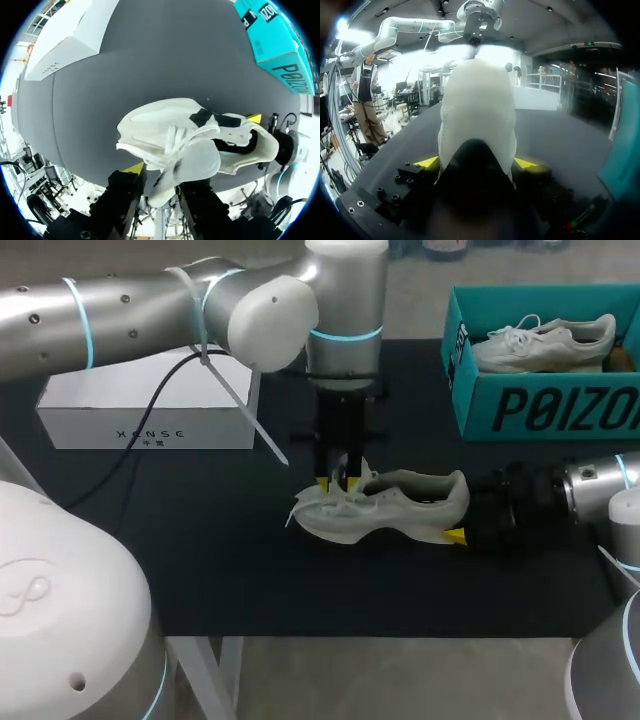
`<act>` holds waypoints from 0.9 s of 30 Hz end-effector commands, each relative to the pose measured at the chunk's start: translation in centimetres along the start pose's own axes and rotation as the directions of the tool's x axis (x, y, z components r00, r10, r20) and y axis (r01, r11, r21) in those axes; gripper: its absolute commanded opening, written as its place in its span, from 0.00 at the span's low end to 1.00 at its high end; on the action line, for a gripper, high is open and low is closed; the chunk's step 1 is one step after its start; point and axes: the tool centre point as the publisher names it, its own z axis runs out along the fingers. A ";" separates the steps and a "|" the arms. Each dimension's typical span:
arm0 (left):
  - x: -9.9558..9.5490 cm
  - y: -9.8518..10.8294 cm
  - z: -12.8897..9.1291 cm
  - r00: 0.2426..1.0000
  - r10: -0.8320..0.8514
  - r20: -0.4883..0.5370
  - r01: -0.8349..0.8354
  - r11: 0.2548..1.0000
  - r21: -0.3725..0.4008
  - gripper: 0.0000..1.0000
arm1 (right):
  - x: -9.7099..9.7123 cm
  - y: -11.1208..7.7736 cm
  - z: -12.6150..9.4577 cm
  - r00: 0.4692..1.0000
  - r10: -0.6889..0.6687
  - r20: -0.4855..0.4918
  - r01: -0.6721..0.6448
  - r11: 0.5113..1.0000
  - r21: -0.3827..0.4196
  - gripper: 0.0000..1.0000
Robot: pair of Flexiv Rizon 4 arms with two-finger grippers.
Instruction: Take the shoe out of the shoebox, open the shoe tongue, remove and reinsert the insole, then place the shoe into the shoebox
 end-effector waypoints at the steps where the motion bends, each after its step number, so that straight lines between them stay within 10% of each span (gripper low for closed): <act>1: -0.1 0.9 -3.6 0.999 0.037 0.033 -0.039 0.996 0.081 1.00 | 0.0 -0.3 0.3 1.000 0.001 0.002 -0.001 1.000 0.002 0.00; 8: 1.1 1.1 -10.5 0.873 0.433 0.226 -0.481 0.844 0.237 1.00 | 0.0 -0.3 0.3 1.000 0.001 0.002 -0.001 1.000 0.002 0.00; 14: 1.6 4.5 -11.5 -0.052 0.948 0.314 -0.998 -0.062 0.021 1.00 | 0.0 -0.3 0.3 1.000 0.001 0.002 -0.001 1.000 0.002 0.00; 27: 1.6 4.5 -11.5 -0.052 0.948 0.314 -0.998 -0.062 0.021 1.00 | 0.0 -0.3 0.3 1.000 0.001 0.002 -0.001 1.000 0.002 0.00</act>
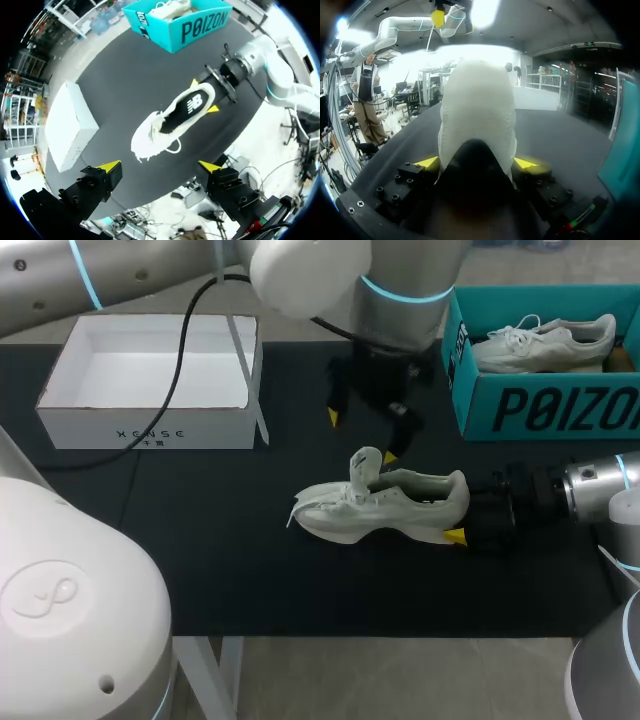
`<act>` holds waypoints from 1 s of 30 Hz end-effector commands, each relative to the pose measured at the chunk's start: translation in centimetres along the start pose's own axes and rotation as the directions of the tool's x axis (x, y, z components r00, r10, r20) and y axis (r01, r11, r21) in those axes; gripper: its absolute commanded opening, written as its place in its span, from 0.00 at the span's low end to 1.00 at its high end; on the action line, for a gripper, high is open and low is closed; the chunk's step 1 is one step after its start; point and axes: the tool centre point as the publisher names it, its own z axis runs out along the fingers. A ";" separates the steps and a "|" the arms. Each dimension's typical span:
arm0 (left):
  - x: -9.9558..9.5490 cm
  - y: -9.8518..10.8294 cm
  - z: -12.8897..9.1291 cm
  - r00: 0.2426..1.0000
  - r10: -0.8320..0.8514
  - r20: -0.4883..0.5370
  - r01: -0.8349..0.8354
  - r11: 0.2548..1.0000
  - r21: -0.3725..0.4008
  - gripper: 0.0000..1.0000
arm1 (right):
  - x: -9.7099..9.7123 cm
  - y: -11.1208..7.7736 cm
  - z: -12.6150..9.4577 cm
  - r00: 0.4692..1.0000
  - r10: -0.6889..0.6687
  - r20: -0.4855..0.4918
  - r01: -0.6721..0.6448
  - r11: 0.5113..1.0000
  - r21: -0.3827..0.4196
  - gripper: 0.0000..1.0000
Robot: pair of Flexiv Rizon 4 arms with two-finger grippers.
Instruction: Take the shoe out of the shoebox, open the shoe tongue, remove and reinsert the insole, then place the shoe into the shoebox
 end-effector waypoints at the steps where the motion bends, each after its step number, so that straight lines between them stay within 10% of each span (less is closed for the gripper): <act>1: -0.3 0.4 0.2 0.670 0.741 0.046 -0.741 0.663 0.106 1.00 | 0.0 -0.3 0.3 1.000 0.001 0.002 -0.001 1.000 0.002 0.00; 10: 2.0 1.8 0.6 0.045 0.967 0.250 -0.997 0.027 0.075 1.00 | 0.0 -0.3 0.3 1.000 0.001 0.002 -0.001 1.000 0.002 0.00; 21: 0.8 1.4 4.1 -0.008 0.980 0.199 -0.996 -0.025 0.082 1.00 | 0.0 -0.3 0.3 1.000 0.001 0.002 -0.001 1.000 0.002 0.00; 24: 0.8 0.8 4.8 0.001 0.983 0.185 -0.996 -0.016 0.088 0.00 | 0.0 -0.3 0.3 1.000 0.001 0.002 -0.001 1.000 0.002 0.00; 30: 1.9 -1.8 4.6 0.058 0.984 0.167 -0.998 0.051 0.045 0.00 | 0.0 -0.3 0.3 1.000 0.001 0.002 -0.001 1.000 0.002 0.00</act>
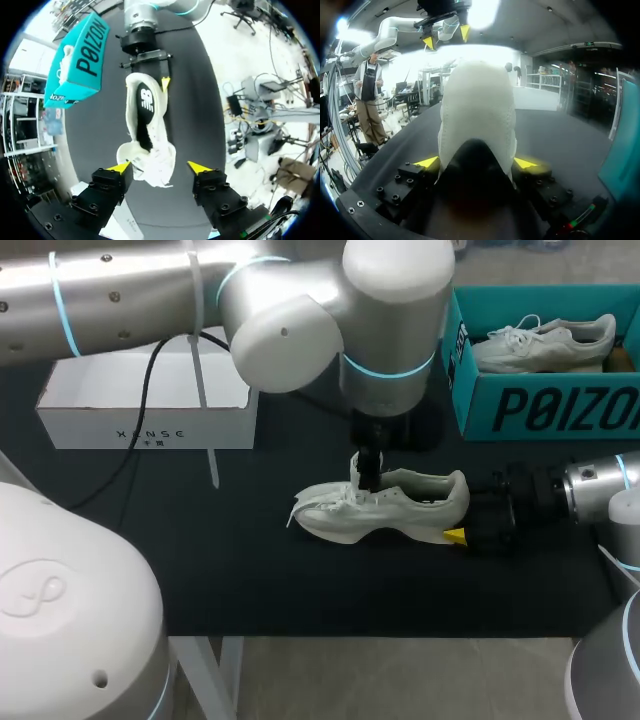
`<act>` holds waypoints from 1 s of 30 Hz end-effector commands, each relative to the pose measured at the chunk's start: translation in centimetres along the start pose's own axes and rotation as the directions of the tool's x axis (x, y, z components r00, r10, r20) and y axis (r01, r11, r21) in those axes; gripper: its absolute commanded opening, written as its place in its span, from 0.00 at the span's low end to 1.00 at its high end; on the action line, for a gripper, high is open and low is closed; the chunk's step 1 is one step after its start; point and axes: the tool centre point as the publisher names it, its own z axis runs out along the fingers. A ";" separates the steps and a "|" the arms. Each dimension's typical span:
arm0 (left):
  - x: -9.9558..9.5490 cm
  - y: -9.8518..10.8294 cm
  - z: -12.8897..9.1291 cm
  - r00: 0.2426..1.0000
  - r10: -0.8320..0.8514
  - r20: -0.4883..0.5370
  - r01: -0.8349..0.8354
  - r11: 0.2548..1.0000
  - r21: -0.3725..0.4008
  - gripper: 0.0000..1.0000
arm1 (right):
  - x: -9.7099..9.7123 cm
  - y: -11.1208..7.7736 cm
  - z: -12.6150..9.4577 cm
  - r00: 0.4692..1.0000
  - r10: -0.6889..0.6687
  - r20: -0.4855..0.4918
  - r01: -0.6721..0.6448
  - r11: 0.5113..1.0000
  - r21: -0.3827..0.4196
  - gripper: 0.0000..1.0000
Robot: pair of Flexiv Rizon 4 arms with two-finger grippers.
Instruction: Take the shoe out of the shoebox, open the shoe tongue, remove and reinsert the insole, then place the shoe into the shoebox
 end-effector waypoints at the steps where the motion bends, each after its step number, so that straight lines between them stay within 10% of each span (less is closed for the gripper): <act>1: -1.2 -1.3 0.2 0.876 0.483 0.005 -0.483 0.875 0.026 0.00 | 0.0 -0.3 0.3 1.000 0.001 0.002 -0.001 1.000 0.002 0.00; 30: -1.5 -4.6 8.2 0.982 0.179 -0.066 -0.180 0.984 -0.008 0.00 | 0.0 -0.3 0.3 1.000 0.001 0.002 -0.001 1.000 0.002 0.00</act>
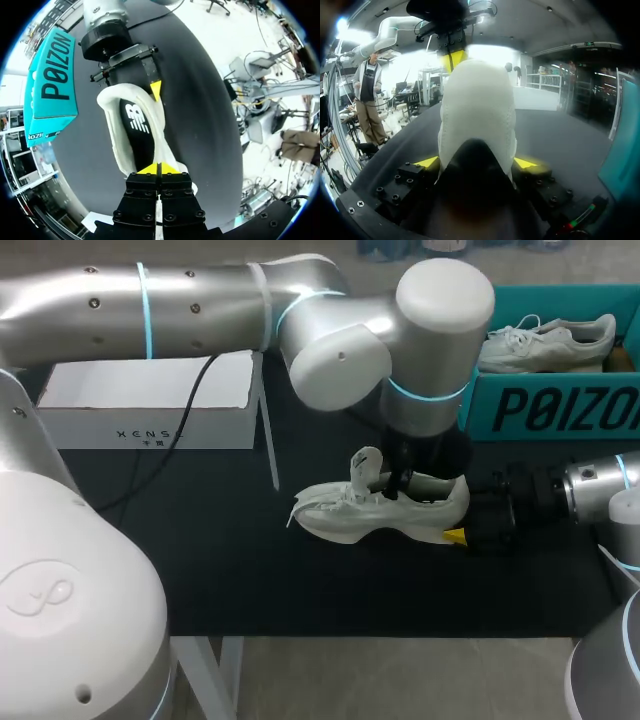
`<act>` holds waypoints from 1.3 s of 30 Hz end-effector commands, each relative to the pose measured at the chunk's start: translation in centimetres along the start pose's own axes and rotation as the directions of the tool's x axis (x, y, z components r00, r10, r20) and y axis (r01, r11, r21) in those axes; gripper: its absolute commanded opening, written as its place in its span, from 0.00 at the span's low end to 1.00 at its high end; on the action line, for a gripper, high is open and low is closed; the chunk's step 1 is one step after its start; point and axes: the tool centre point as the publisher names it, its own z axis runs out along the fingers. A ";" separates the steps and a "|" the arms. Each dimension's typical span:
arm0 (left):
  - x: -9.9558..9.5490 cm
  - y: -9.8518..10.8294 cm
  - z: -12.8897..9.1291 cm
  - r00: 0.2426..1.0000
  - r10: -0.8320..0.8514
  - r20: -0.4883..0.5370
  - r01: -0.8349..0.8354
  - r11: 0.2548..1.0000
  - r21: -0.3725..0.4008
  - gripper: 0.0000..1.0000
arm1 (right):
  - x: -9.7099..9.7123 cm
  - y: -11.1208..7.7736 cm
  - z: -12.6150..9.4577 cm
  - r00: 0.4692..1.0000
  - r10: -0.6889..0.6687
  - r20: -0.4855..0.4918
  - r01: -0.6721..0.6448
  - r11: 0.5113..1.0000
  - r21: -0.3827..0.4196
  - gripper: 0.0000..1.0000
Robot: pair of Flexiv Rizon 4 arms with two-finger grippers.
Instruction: Take the shoe out of the shoebox, open the shoe tongue, remove and reinsert the insole, then place the shoe into the shoebox
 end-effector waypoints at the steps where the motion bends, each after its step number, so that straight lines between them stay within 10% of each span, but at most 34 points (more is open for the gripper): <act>1: -0.3 -0.4 0.7 1.000 -0.013 0.006 0.013 1.000 0.013 0.00 | 0.0 -0.3 0.3 1.000 0.001 0.002 -0.001 1.000 0.003 0.00; 35: -0.5 -1.3 5.2 0.992 -0.093 -0.087 0.094 0.996 0.002 0.00 | 0.0 -0.3 0.3 1.000 0.001 0.002 -0.001 1.000 0.003 0.00; 37: -0.5 -1.3 5.3 0.991 -0.096 -0.095 0.097 0.995 -0.002 0.44 | 0.0 -0.3 0.3 1.000 0.001 0.002 -0.001 1.000 0.003 0.00; 39: -0.5 -1.4 5.3 0.990 -0.099 -0.101 0.099 0.995 -0.003 0.46 | 0.0 -0.3 0.3 1.000 0.001 0.002 -0.001 1.000 0.003 0.00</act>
